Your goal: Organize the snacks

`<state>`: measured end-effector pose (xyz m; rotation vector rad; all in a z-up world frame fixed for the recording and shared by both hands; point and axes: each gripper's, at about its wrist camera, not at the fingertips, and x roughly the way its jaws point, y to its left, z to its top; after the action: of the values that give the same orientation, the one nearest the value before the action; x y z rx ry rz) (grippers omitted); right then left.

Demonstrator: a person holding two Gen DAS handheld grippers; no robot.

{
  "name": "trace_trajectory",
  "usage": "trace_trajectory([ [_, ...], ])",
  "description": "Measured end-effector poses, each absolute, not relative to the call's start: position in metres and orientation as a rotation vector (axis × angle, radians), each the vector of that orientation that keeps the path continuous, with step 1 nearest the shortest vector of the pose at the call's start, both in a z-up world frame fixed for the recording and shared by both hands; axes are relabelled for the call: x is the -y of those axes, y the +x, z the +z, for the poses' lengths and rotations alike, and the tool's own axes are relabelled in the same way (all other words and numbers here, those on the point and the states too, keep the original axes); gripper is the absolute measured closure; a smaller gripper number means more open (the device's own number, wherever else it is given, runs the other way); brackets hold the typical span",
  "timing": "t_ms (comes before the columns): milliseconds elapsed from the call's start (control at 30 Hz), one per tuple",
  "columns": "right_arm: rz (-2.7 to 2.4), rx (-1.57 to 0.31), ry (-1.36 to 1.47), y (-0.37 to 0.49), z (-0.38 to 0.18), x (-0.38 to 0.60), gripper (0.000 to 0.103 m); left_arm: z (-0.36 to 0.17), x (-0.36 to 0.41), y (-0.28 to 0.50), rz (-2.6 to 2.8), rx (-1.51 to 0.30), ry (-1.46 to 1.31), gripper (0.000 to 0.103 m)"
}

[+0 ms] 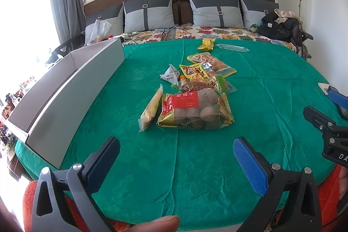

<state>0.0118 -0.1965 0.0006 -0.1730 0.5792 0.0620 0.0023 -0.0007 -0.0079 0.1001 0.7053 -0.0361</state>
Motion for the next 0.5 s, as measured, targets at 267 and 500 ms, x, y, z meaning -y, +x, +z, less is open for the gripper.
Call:
trace_trajectory([
  [267, 0.066, -0.583, -0.174, 0.0127, -0.005, 0.1931, 0.007, -0.01, -0.0013, 0.0029, -0.038, -0.675, 0.085, 0.0],
  [500, 0.069, -0.591, -0.174, 0.014, -0.0053, 0.1922, 0.007, -0.0121, -0.0024, 0.0043, -0.04, -0.637, 0.067, 0.0],
])
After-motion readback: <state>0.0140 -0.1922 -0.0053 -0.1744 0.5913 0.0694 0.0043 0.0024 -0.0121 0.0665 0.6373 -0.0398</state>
